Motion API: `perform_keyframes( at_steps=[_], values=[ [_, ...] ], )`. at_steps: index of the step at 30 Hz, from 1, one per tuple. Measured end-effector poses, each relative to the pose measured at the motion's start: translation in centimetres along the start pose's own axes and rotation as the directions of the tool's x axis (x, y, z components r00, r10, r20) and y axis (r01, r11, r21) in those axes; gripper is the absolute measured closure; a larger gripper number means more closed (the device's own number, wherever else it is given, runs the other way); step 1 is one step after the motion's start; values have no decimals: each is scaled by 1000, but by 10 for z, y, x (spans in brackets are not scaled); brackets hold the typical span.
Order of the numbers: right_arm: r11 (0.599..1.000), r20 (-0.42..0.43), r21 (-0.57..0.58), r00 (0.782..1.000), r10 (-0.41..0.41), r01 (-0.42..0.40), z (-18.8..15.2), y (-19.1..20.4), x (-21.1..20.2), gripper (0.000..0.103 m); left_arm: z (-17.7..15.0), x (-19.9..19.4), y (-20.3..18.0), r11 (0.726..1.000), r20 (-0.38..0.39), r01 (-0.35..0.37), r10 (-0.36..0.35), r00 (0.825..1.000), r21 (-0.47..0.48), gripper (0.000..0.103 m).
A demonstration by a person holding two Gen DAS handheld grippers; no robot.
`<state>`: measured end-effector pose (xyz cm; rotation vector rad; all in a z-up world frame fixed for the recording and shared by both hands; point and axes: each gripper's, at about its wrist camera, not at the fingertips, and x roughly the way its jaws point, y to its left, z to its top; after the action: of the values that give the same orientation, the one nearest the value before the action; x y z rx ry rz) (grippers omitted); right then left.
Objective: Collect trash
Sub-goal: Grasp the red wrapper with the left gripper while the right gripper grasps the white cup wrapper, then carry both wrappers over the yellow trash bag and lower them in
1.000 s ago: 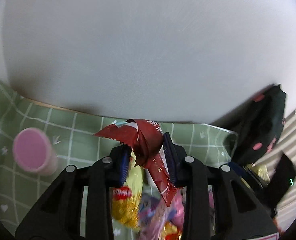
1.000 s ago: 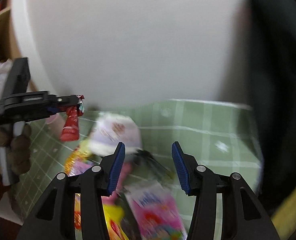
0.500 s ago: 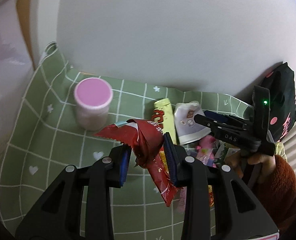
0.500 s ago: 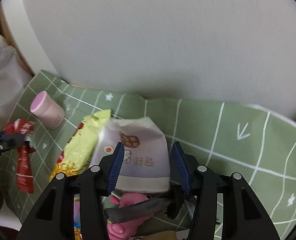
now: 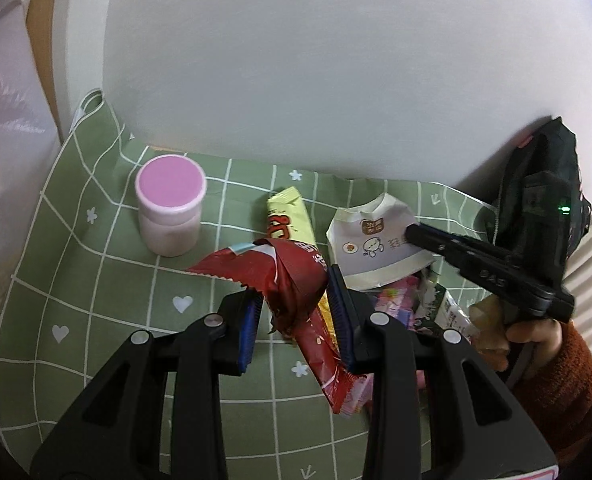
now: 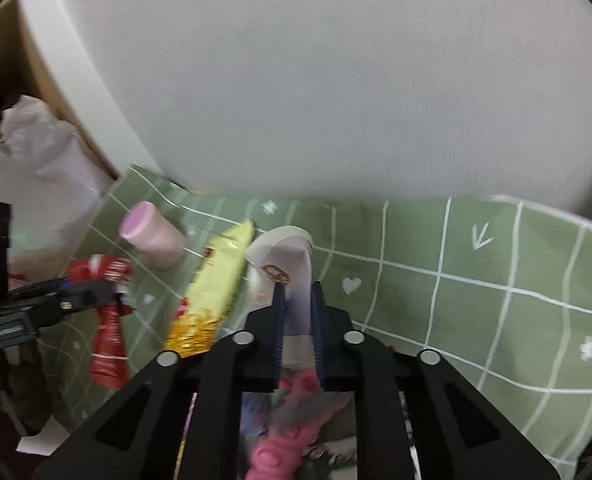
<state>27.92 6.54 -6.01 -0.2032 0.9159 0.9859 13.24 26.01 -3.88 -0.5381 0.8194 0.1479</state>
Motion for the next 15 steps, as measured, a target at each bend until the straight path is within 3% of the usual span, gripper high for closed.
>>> perform_keyframes(
  at_steps=[5, 10, 15],
  values=[
    [997, 59, -50, 996, -64, 67, -7, 11, -43, 96, 0, -5, -12, 999, 13, 27, -27, 1000, 28, 72],
    [991, 126, -13, 984, -128, 130, -20, 3, -91, 96, 8, -10, -36, 993, 44, 88, -91, 995, 75, 72],
    [976, 209, 60, 953, -217, 209, -34, -12, -141, 96, 19, -11, -76, 973, 61, 147, -160, 985, 177, 72]
  ],
)
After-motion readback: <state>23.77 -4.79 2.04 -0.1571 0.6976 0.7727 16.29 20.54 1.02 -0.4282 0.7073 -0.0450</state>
